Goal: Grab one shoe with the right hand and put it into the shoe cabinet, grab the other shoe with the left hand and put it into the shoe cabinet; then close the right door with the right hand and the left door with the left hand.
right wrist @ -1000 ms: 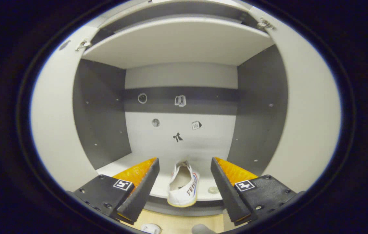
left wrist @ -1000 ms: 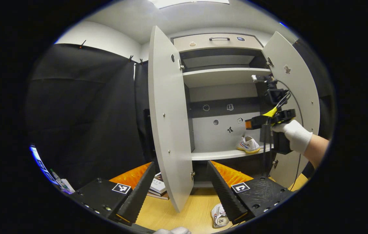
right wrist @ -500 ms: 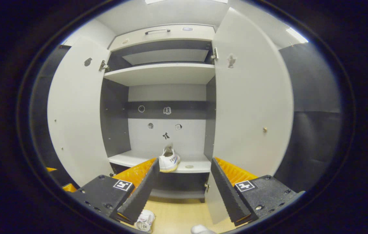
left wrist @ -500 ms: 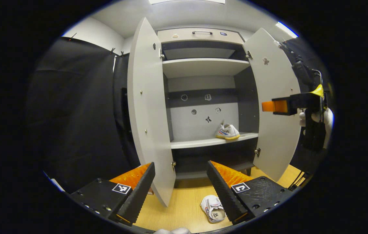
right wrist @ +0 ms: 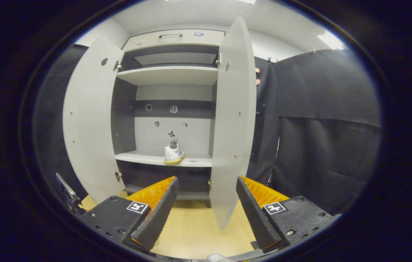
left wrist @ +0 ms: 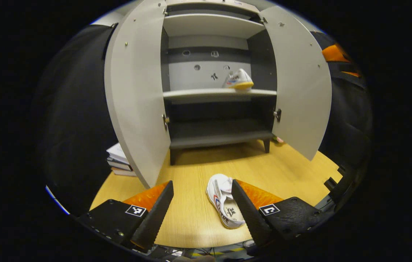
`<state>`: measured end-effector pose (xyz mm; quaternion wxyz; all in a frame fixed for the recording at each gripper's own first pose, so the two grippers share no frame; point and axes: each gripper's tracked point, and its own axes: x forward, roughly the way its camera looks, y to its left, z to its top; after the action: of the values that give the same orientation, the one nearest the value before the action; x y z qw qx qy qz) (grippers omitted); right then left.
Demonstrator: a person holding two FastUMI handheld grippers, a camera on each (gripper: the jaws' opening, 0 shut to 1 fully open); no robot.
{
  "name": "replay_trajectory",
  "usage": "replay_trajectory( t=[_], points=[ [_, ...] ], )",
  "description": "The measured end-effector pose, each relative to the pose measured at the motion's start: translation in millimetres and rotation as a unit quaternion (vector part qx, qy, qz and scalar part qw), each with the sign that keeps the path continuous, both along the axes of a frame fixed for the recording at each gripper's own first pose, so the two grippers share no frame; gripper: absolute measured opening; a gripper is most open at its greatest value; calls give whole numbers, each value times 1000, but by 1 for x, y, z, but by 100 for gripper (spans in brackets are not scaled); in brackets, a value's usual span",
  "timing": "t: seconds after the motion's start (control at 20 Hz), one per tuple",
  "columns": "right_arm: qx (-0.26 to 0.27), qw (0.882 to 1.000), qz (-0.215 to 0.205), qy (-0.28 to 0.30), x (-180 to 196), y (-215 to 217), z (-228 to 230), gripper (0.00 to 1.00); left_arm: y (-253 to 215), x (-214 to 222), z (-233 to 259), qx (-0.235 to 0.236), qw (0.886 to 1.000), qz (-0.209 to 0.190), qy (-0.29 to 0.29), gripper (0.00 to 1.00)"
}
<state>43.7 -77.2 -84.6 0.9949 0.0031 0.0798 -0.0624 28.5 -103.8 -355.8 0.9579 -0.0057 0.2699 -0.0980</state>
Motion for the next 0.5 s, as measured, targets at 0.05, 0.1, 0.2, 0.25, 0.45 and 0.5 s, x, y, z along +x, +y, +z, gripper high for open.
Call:
replay_trajectory(
  t=[0.05, 0.1, 0.2, 0.25, 0.45, 0.5],
  points=[
    [1, 1000, -2, 5, -3, -2, -3, 100, -2, -2, -21, 10, 1000, -5, 17, 97],
    [-2, 1000, -5, 12, -6, -5, -8, 100, -5, -4, -41, 18, 999, -6, 32, 97],
    [-7, 1000, -9, 18, -8, -8, -14, 100, -13, -4, -76, 35, 998, -15, 58, 97],
    [-9, 1000, -9, 23, -9, -9, -16, 100, -16, 0, -91, 40, 997, -16, 65, 97],
    [-14, 999, -14, 31, -8, -15, -20, 100, -22, 19, -123, 34, 995, -10, 90, 97],
    [-15, 999, -15, 33, -6, -17, -21, 100, -22, 27, -126, 34, 996, -9, 87, 98]
  ],
)
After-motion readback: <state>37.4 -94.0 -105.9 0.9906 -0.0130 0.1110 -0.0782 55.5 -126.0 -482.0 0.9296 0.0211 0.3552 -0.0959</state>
